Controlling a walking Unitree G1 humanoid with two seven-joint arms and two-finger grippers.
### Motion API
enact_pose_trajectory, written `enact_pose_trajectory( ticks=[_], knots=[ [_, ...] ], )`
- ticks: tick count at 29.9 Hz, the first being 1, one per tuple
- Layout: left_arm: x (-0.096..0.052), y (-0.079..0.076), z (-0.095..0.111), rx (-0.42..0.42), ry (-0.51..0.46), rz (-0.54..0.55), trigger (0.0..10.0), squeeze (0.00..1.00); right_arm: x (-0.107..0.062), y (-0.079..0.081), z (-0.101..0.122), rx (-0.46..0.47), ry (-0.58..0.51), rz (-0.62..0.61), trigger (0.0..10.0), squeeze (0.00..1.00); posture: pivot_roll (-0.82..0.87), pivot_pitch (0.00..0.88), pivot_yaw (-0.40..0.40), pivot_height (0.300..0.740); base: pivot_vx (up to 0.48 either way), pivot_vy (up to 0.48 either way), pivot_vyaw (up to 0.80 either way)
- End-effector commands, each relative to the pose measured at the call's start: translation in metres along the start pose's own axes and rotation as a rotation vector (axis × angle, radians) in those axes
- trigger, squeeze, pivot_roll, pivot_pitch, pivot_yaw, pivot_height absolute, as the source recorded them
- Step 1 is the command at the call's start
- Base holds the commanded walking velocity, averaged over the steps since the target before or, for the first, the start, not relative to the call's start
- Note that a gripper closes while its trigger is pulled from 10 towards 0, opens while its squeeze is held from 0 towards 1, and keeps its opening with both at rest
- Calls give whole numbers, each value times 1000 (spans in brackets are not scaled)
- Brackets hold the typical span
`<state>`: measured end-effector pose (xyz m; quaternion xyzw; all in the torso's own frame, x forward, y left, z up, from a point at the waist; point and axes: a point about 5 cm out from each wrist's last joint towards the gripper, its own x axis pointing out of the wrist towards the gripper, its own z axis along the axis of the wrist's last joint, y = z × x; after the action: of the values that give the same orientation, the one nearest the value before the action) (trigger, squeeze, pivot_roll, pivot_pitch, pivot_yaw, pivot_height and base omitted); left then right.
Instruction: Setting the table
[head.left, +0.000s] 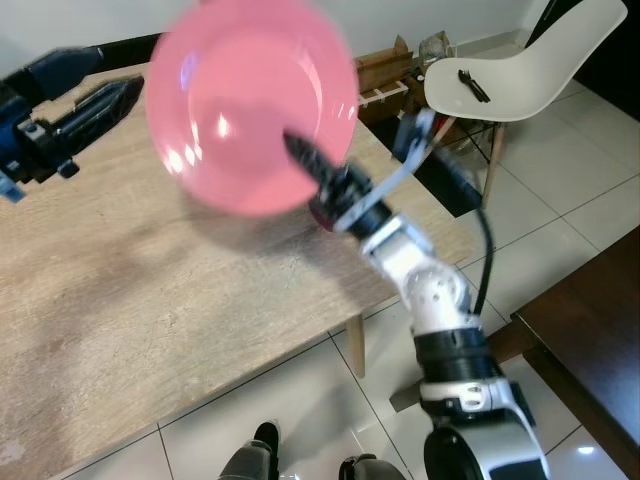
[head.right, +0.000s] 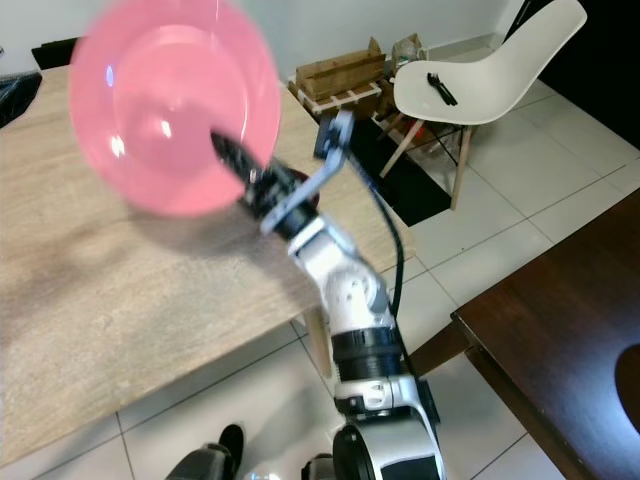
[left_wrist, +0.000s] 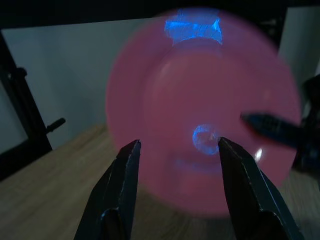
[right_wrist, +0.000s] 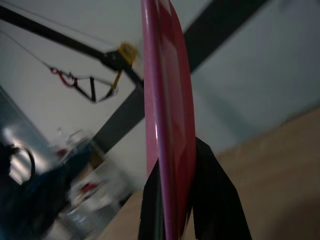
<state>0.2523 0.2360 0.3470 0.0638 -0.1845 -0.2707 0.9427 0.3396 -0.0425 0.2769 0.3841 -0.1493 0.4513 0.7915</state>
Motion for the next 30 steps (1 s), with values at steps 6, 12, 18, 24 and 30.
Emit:
enact_pose_trajectory(
  ticks=[6,12,18,24,30],
  knots=[
    [12,-4,-8,-33,-7,75,10000,0,6,-1,39,-338,-118,-163,10000,0,77,69,15,740,0,0,0],
    [23,-18,-32,-4,58,96,10000,0,-14,-4,69,-461,-156,-238,10000,0,58,65,24,740,0,0,0],
    [36,-31,-59,31,137,166,10000,0,-43,-8,85,-485,-129,-304,10000,0,23,56,33,740,0,0,0],
    [45,-41,-80,59,163,217,10000,0,-95,-18,94,-360,-188,-480,10000,0,-19,55,52,740,0,0,0],
    [51,-45,-90,77,163,238,10000,0,-114,-24,93,-416,-188,-594,10000,0,-28,53,59,740,0,0,0]
  ],
)
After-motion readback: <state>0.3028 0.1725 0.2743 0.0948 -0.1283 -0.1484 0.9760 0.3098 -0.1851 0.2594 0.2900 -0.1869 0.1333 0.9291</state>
